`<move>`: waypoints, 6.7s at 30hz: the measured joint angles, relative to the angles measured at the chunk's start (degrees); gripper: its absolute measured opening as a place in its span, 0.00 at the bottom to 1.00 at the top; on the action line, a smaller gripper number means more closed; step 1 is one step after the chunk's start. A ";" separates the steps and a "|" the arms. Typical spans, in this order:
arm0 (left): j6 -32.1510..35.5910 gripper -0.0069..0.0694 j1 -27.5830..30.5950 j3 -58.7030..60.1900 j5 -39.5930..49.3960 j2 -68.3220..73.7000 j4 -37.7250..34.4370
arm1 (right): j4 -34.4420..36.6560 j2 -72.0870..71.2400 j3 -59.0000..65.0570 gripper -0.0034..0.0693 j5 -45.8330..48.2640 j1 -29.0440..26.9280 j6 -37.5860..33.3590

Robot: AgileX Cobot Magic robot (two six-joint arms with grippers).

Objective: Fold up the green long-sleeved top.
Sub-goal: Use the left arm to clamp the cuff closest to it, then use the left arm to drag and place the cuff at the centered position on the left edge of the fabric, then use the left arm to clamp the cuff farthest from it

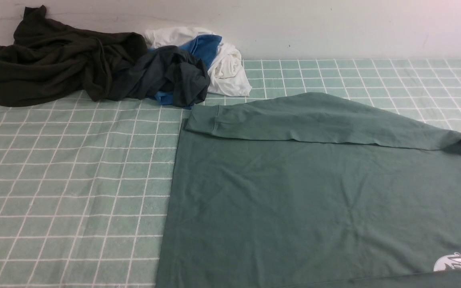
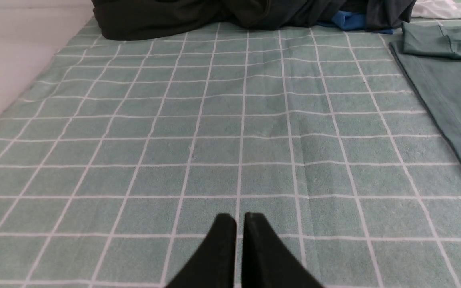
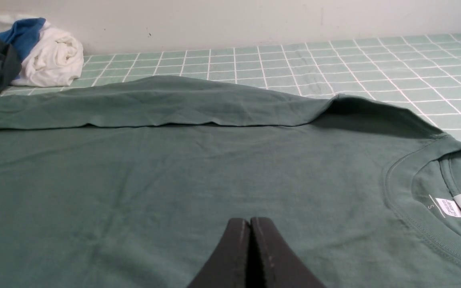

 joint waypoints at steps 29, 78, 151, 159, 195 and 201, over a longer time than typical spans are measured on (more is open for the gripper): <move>-11.45 0.11 0.00 0.06 -0.60 0.00 -53.82 | 30.44 0.00 0.00 0.03 1.35 0.00 2.65; 22.61 0.61 -48.08 -52.48 25.77 96.30 0.50 | 13.65 46.90 -45.27 0.03 48.47 14.38 -23.83; 20.90 0.17 -38.26 -109.33 49.60 125.95 5.11 | -5.46 46.90 -45.20 0.03 46.50 14.60 -9.46; 13.48 0.50 -35.07 -115.38 50.33 128.07 3.52 | -6.85 46.90 -45.20 0.03 45.02 14.60 -7.71; 13.59 0.16 -18.14 -130.11 20.89 145.08 -20.10 | -11.14 67.94 -46.28 0.04 24.09 14.60 -2.69; 15.63 0.11 -18.14 -134.22 32.56 141.72 -20.73 | -11.14 67.94 -49.81 0.04 24.72 14.60 -2.57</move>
